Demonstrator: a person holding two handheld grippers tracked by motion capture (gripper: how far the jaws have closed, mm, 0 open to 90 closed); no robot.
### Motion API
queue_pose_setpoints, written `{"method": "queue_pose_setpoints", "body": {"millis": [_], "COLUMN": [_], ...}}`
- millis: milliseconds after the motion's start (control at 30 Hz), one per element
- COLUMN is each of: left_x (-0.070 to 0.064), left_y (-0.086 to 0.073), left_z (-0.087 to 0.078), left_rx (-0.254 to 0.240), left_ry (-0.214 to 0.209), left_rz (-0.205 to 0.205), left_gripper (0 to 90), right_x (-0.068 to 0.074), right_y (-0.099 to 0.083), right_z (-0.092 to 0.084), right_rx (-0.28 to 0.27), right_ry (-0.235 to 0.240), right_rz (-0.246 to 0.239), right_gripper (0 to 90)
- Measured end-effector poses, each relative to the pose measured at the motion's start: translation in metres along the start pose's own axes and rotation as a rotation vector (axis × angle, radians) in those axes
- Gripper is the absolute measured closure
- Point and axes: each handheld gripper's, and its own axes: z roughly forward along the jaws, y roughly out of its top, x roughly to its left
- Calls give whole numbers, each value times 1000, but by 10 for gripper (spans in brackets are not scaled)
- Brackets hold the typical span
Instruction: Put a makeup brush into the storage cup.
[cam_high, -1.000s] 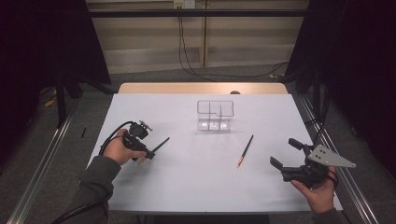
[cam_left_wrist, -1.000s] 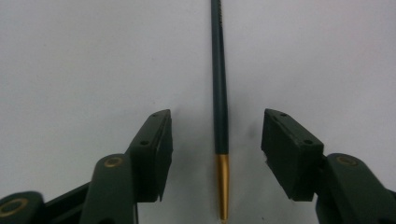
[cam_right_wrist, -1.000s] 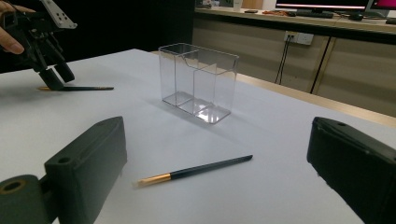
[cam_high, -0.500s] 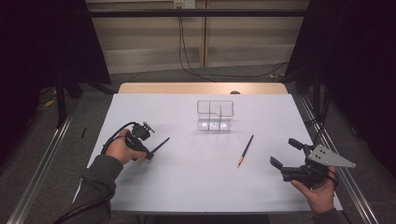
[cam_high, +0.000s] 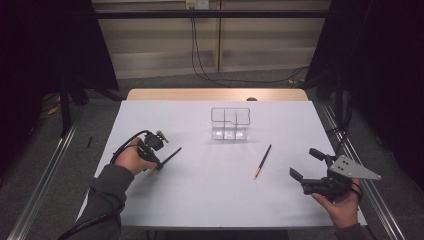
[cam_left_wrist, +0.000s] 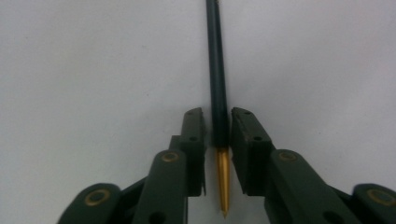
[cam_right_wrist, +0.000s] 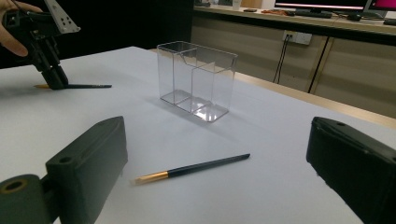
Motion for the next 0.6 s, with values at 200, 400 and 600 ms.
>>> {"method": "queue_pose_setpoints", "body": {"millis": [200,400,600], "left_x": [0,2,1], "left_y": [1,-1,0], "left_z": [1,0,-1], "left_rx": [-6,-8,-14], "left_ry": [-18,-26,-20], "left_rz": [-26,-11,-8], "left_gripper": [832,834,834], "right_x": [0,0,0], "right_y": [0,0,-1], "right_z": [0,0,2], "right_rx": [0,-1,9], "right_ry": [3,-1,15], "right_rz": [-2,-6,-8], "right_gripper": [45,44,42]}}
